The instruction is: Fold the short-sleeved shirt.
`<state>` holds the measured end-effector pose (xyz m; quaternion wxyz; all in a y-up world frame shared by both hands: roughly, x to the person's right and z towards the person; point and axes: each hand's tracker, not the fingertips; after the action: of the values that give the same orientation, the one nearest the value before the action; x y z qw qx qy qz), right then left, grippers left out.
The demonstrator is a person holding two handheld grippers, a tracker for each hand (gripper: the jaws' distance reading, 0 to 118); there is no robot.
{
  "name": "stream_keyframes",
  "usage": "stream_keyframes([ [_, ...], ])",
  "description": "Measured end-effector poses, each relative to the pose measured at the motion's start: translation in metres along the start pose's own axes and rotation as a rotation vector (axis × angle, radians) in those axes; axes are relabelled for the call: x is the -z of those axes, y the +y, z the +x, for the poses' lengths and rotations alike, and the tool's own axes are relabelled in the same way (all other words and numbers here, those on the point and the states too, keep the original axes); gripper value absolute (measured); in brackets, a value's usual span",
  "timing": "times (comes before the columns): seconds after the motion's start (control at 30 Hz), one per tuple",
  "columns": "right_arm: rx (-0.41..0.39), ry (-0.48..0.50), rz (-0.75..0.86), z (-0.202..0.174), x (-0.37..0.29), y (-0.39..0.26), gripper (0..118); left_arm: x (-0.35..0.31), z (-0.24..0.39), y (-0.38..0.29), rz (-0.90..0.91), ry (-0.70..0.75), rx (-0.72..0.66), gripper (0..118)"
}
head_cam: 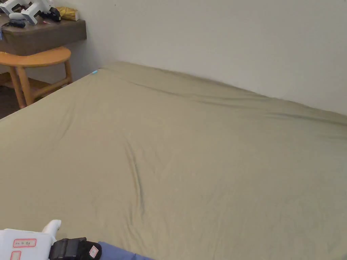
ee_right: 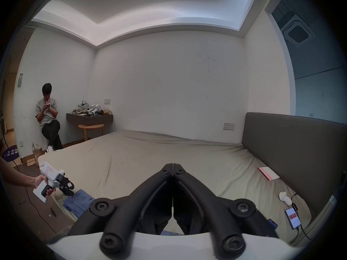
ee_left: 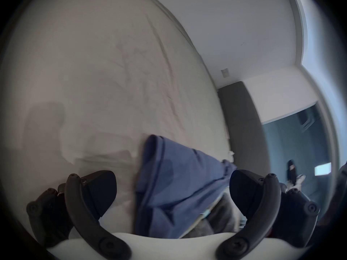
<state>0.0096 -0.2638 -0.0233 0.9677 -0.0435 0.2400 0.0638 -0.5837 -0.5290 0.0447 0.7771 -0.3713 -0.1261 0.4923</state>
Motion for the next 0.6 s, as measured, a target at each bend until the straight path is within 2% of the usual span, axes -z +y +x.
stream_keyframes([
  [0.03, 0.002, 0.003, -0.003, -0.003, 0.002, 0.0, 1, 0.005, -0.004, 0.0, -0.023, -0.025, -0.054, 118],
  [0.1, 0.015, 0.021, -0.013, -0.009, 0.007, 0.0, 1, 0.01, -0.011, 0.004, 0.043, -0.076, -0.026, 118],
  [0.17, 0.014, 0.029, -0.017, -0.012, 0.009, -0.001, 1, 0.032, -0.021, 0.004, -0.123, -0.23, -0.18, 118],
  [0.2, 0.004, 0.036, -0.02, -0.012, 0.009, -0.002, 1, 0.039, -0.018, 0.001, -0.156, -0.271, -0.197, 118],
  [0.3, -0.036, 0.037, -0.042, -0.014, 0.01, -0.005, 1, 0.057, 0.007, -0.011, -0.163, -0.133, 0.042, 118],
  [0.33, -0.03, 0.042, -0.045, -0.013, 0.011, -0.006, 1, 0.063, 0.01, -0.013, -0.19, -0.134, 0.057, 118],
  [0.43, 0.019, 0.061, -0.069, -0.01, 0.013, -0.008, 1, 0.076, 0.01, -0.01, -0.212, -0.222, -0.018, 118],
  [0.5, 0.024, 0.059, -0.074, -0.009, 0.013, -0.009, 1, 0.086, 0.011, -0.012, -0.221, -0.266, -0.07, 118],
  [0.53, 0.024, 0.059, -0.076, -0.008, 0.012, -0.009, 1, 0.088, 0.013, -0.012, -0.22, -0.27, -0.052, 118],
  [0.57, 0.022, 0.061, -0.079, -0.007, 0.012, -0.009, 1, 0.088, 0.017, -0.012, -0.215, -0.269, -0.029, 116],
  [0.6, 0.021, 0.065, -0.082, -0.006, 0.011, -0.009, 1, 0.088, 0.018, -0.012, -0.215, -0.227, 0.016, 104],
])
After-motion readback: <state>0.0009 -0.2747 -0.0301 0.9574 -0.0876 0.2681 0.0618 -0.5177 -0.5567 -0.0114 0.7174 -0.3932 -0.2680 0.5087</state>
